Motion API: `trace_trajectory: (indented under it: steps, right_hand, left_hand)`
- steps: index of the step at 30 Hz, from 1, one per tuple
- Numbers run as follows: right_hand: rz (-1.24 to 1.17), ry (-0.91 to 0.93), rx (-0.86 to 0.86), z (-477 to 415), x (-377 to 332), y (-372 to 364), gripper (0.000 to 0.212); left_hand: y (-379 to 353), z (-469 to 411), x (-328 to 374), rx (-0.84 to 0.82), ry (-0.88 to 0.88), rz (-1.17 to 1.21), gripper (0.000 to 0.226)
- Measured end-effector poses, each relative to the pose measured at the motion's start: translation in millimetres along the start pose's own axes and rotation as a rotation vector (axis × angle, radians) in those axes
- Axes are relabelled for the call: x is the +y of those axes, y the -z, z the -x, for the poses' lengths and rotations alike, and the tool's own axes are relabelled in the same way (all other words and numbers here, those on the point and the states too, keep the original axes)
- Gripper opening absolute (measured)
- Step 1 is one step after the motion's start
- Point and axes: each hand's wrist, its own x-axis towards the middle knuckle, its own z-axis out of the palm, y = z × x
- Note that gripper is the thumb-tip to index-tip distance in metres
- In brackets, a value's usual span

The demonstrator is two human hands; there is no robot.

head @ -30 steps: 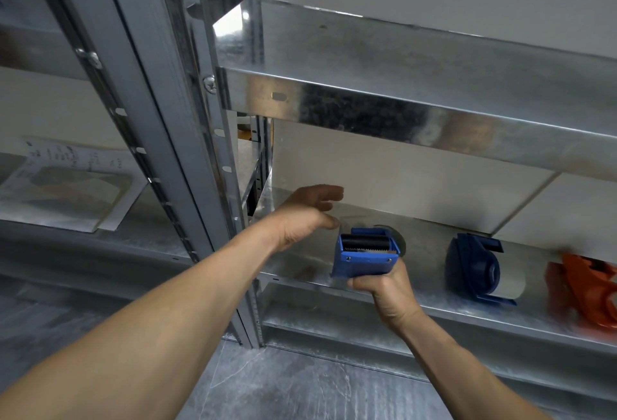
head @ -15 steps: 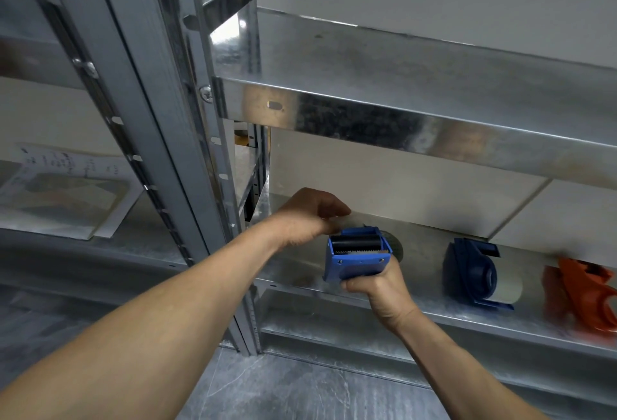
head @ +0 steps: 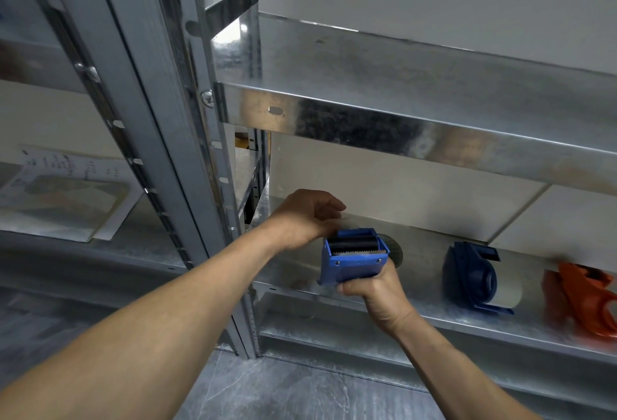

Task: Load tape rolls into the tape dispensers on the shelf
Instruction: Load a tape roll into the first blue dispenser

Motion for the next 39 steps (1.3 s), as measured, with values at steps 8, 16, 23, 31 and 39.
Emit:
trace_trajectory:
  steps: [8,16,23,31,39]
  right_hand:
    - [0.036,0.001,-0.022,1.2,-2.5,-0.8,0.041]
    - [0.045,-0.01,-0.02,0.8,0.2,2.1,0.047]
    - [0.04,-0.008,-0.029,1.1,-0.2,2.1,0.045]
    - [0.033,-0.003,-0.039,0.3,1.5,3.5,0.045]
    - [-0.036,-0.067,0.014,-4.1,10.7,11.5,0.063]
  left_hand:
    - [-4.3,-4.2,-0.3,0.138,-0.021,-0.081,0.017]
    - [-0.3,-1.6,0.3,0.06,-0.013,-0.111,0.011]
    - [-0.1,-3.4,3.2,0.075,-0.021,-0.19,0.005]
    - [-1.3,-3.0,6.2,0.074,-0.012,-0.183,0.01]
    - [-4.9,6.2,1.8,0.143,-0.019,0.148,0.024]
